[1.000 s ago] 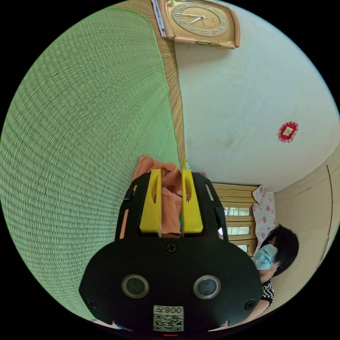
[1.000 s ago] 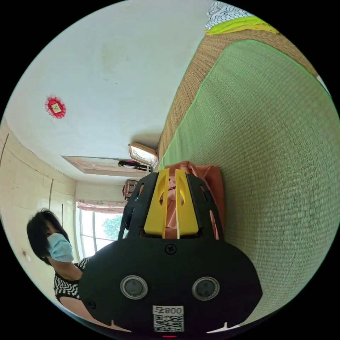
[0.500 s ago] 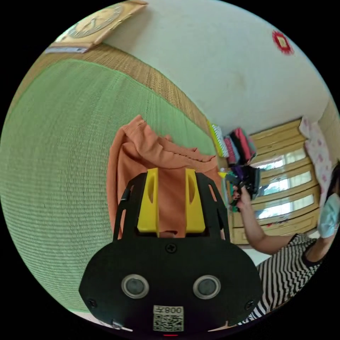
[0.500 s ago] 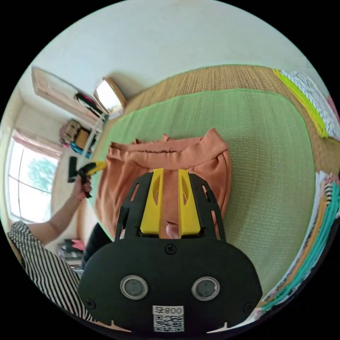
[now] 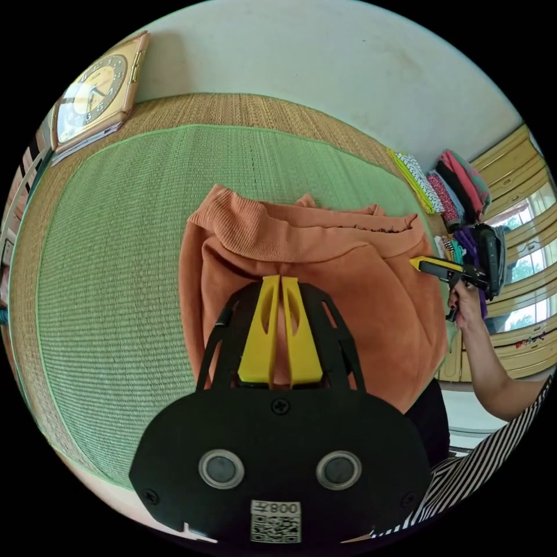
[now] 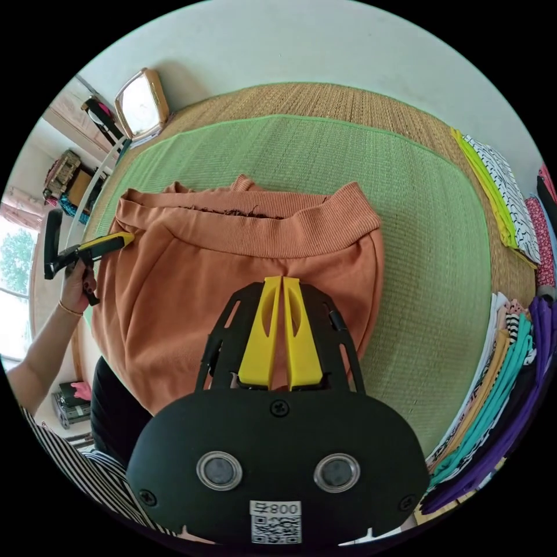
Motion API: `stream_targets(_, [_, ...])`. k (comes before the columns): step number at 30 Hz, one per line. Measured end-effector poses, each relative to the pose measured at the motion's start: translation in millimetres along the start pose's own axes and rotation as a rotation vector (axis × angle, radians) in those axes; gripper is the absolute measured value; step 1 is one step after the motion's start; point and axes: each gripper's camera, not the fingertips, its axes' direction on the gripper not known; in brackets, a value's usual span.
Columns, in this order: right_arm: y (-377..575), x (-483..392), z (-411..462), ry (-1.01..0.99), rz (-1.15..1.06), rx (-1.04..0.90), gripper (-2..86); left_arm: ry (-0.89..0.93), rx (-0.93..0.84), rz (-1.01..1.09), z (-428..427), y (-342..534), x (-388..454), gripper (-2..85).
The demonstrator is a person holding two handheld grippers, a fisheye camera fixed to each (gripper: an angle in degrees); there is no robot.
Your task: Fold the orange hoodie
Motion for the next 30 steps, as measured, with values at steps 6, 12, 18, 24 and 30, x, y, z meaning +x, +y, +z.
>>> stream_targets(6, [20,-6,-61,-0.085,-0.001,0.143,0.3,0.050,0.149,0.036,-25,9,17,0.4])
stream_targets(12, [39,-17,-127,-0.088,-0.019,0.304,0.2,0.034,0.272,0.064,-46,10,24,0.4])
stream_targets(18, [20,-10,-111,-0.078,0.006,0.281,0.2,-0.002,0.231,0.011,-1,-9,10,0.4])
stream_targets(24, [0,8,-49,-0.100,0.063,0.111,0.3,-0.046,0.069,-0.026,72,-22,-5,0.7])
stream_targets(30, [6,16,-56,-0.096,0.059,0.129,0.2,0.003,0.091,-0.035,80,-20,-17,0.8])
